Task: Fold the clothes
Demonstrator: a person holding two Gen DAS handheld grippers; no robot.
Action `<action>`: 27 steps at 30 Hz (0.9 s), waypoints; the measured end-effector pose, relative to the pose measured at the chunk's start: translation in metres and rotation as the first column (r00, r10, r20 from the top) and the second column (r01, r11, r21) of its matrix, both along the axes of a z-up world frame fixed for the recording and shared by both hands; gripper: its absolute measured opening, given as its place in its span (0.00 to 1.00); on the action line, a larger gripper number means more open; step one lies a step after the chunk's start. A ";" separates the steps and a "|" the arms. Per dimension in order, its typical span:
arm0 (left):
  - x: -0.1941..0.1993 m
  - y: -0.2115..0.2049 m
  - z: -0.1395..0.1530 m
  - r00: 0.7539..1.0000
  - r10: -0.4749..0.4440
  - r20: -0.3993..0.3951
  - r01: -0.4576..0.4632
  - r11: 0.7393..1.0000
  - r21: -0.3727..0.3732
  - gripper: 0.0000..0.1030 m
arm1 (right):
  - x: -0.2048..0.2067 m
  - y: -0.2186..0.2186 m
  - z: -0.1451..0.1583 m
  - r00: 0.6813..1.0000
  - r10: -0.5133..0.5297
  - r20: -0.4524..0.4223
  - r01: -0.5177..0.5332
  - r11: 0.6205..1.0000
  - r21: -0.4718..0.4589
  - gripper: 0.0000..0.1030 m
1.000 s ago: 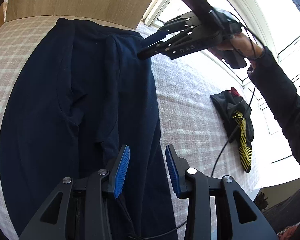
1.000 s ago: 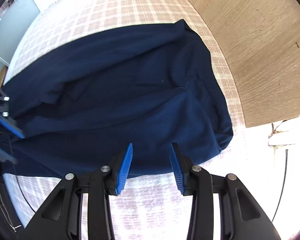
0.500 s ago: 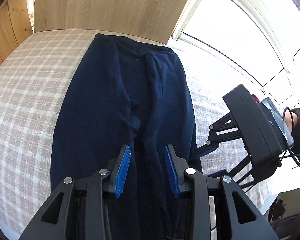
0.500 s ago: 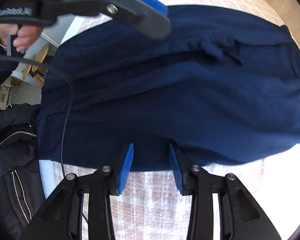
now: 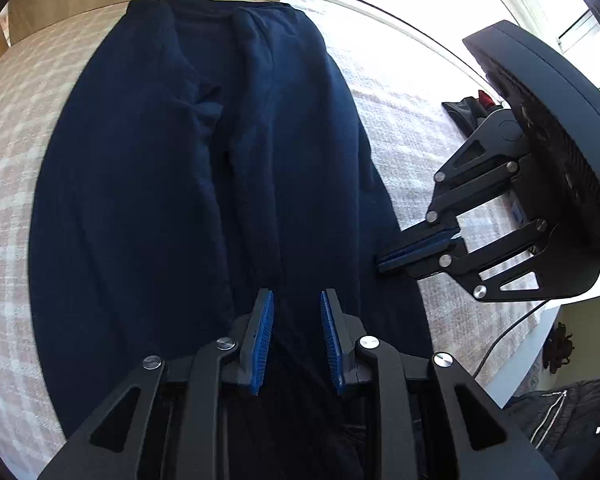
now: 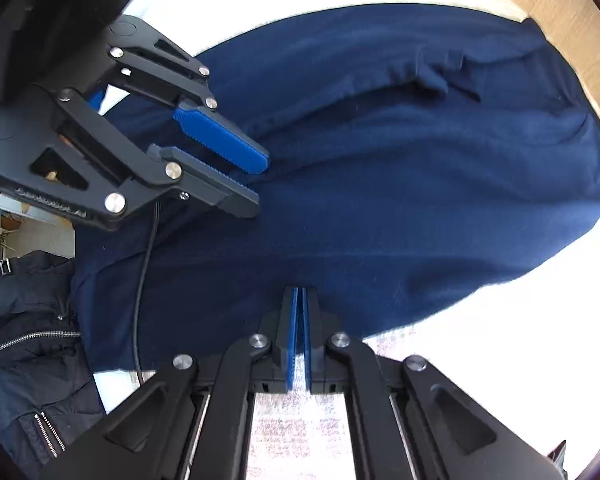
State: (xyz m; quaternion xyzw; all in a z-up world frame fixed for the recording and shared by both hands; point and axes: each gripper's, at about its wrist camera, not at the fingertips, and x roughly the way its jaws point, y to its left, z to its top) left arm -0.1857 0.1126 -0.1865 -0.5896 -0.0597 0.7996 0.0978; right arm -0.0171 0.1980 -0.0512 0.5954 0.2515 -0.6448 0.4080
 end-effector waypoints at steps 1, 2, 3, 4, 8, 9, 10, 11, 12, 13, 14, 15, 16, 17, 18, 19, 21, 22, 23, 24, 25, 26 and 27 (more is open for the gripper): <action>0.006 -0.008 0.005 1.000 0.019 -0.003 -0.019 0.999 -0.029 0.27 | 0.008 0.001 0.003 1.000 0.004 -0.016 -0.003 1.000 0.022 0.00; 0.014 -0.015 0.013 0.999 0.038 -0.013 -0.038 0.999 -0.013 0.27 | 0.016 0.002 0.008 0.999 0.010 -0.036 -0.008 0.999 0.045 0.01; 0.023 -0.021 0.022 0.998 0.056 -0.026 -0.056 0.998 0.015 0.27 | 0.024 0.003 0.012 0.998 0.017 -0.055 -0.013 0.998 0.068 0.01; 0.031 -0.027 0.030 0.996 0.075 -0.038 -0.073 0.996 0.043 0.27 | 0.033 0.003 0.016 0.997 0.024 -0.074 -0.017 0.996 0.092 0.02; 0.075 -0.028 0.053 0.992 0.095 -0.079 -0.084 0.988 0.132 0.33 | 0.077 -0.018 0.044 0.999 0.042 -0.012 -0.043 0.998 -0.050 0.02; 0.086 -0.027 0.055 0.992 0.097 -0.078 -0.084 0.983 0.162 0.33 | 0.091 -0.026 0.046 0.998 0.064 0.001 -0.064 0.995 -0.073 0.02; 0.096 -0.026 0.057 0.992 0.100 -0.077 -0.084 0.978 0.192 0.33 | 0.104 -0.035 0.045 0.996 0.089 0.008 -0.088 0.993 -0.080 0.02; 0.110 -0.028 0.060 0.991 0.103 -0.081 -0.081 0.968 0.237 0.33 | 0.114 -0.038 0.040 0.995 0.103 0.006 -0.103 0.992 -0.075 0.02; 0.127 -0.031 0.065 0.990 0.106 -0.092 -0.075 0.955 0.287 0.33 | 0.124 -0.040 0.035 0.993 0.115 0.003 -0.115 0.991 -0.067 0.02; 0.144 -0.034 0.070 0.989 0.109 -0.104 -0.068 0.939 0.337 0.33 | 0.133 -0.042 0.030 0.994 0.107 0.011 -0.106 0.992 -0.063 0.02; 0.163 -0.039 0.075 0.987 0.116 -0.116 -0.069 0.936 0.346 0.33 | 0.143 -0.045 0.024 0.995 0.095 0.021 -0.094 0.994 -0.058 0.02; 0.179 -0.044 0.078 0.985 0.128 -0.115 -0.082 0.937 0.339 0.36 | 0.150 -0.046 0.019 0.997 0.077 0.033 -0.074 0.995 -0.064 0.02; 0.194 -0.050 0.080 0.984 0.141 -0.109 -0.098 0.938 0.331 0.40 | 0.158 -0.048 0.015 0.997 0.058 0.041 -0.055 0.996 -0.073 0.02; 0.209 -0.056 0.082 0.983 0.154 -0.104 -0.113 0.940 0.323 0.40 | 0.168 -0.052 0.011 0.998 0.043 0.040 -0.040 0.997 -0.070 0.02; 0.224 -0.062 0.084 0.981 0.168 -0.098 -0.129 0.940 0.315 0.40 | 0.177 -0.056 0.008 0.999 0.029 0.038 -0.027 0.997 -0.066 0.02; 0.237 -0.067 0.084 0.980 0.175 -0.094 -0.137 0.939 0.317 0.40 | 0.184 -0.067 0.004 1.000 0.011 0.019 -0.010 0.998 -0.058 0.02; 0.257 -0.078 0.081 0.981 0.175 -0.083 -0.141 0.939 0.313 0.40 | 0.192 -0.082 0.006 0.999 -0.040 0.010 0.041 0.997 -0.059 0.03; 0.265 -0.083 0.080 0.982 0.172 -0.077 -0.141 0.941 0.308 0.40 | 0.196 -0.080 0.011 0.998 -0.058 0.007 0.058 0.996 -0.061 0.03; 0.274 -0.087 0.078 0.984 0.162 -0.076 -0.131 0.942 0.308 0.40 | 0.200 -0.077 0.016 0.997 -0.074 0.001 0.074 0.995 -0.064 0.03; 0.282 -0.090 0.077 0.986 0.149 -0.078 -0.118 0.943 0.311 0.40 | 0.205 -0.074 0.021 0.996 -0.090 -0.005 0.089 0.994 -0.067 0.03; 0.288 -0.092 0.074 0.987 0.139 -0.078 -0.108 0.944 0.312 0.40 | 0.215 -0.080 0.024 0.995 -0.104 -0.002 0.103 0.991 -0.079 0.07; 0.294 -0.094 0.072 0.989 0.130 -0.077 -0.100 0.945 0.311 0.40 | 0.220 -0.083 0.025 0.992 -0.119 0.030 0.122 0.987 -0.102 0.07; 0.300 -0.097 0.069 0.990 0.121 -0.077 -0.091 0.945 0.314 0.40 | 0.225 -0.084 0.025 0.989 -0.134 0.068 0.141 0.982 -0.125 0.07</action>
